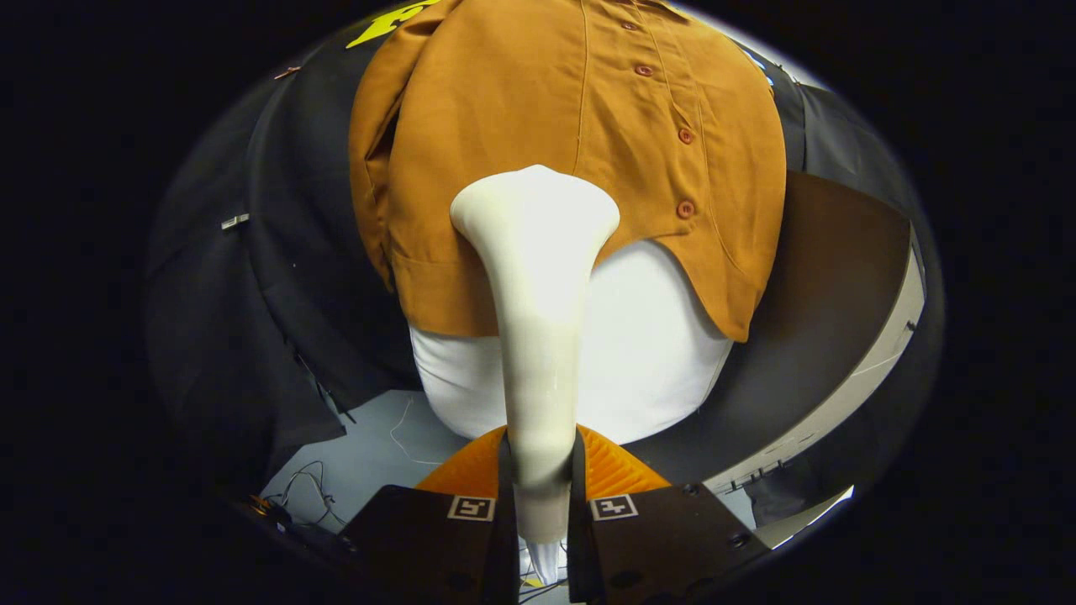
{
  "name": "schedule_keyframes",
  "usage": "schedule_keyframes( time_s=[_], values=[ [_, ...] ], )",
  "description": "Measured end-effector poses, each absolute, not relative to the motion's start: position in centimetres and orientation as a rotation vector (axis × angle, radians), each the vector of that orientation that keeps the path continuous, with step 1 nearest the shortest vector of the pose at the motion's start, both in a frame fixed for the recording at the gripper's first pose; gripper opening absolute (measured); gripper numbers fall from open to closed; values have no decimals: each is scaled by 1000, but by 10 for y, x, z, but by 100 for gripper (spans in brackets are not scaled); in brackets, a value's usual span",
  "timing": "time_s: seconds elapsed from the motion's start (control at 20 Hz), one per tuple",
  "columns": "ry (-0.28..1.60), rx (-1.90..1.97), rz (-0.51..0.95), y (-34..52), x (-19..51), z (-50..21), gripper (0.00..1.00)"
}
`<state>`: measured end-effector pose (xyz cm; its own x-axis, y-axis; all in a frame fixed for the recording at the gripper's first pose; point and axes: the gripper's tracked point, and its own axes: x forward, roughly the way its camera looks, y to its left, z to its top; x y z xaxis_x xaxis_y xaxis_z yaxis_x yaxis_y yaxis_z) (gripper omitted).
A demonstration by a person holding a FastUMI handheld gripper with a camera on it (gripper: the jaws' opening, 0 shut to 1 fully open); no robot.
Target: Iron the clothes twice with a garment steamer, once on the left side and once on the right side.
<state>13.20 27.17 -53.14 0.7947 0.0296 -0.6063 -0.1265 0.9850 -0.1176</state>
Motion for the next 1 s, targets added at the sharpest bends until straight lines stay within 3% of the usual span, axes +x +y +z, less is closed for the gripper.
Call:
schedule_keyframes(
  time_s=[0.35,1.0],
  values=[
    [634,-118,70,245,92,-509,26],
    [355,-69,81,196,66,-273,26]
  ],
)
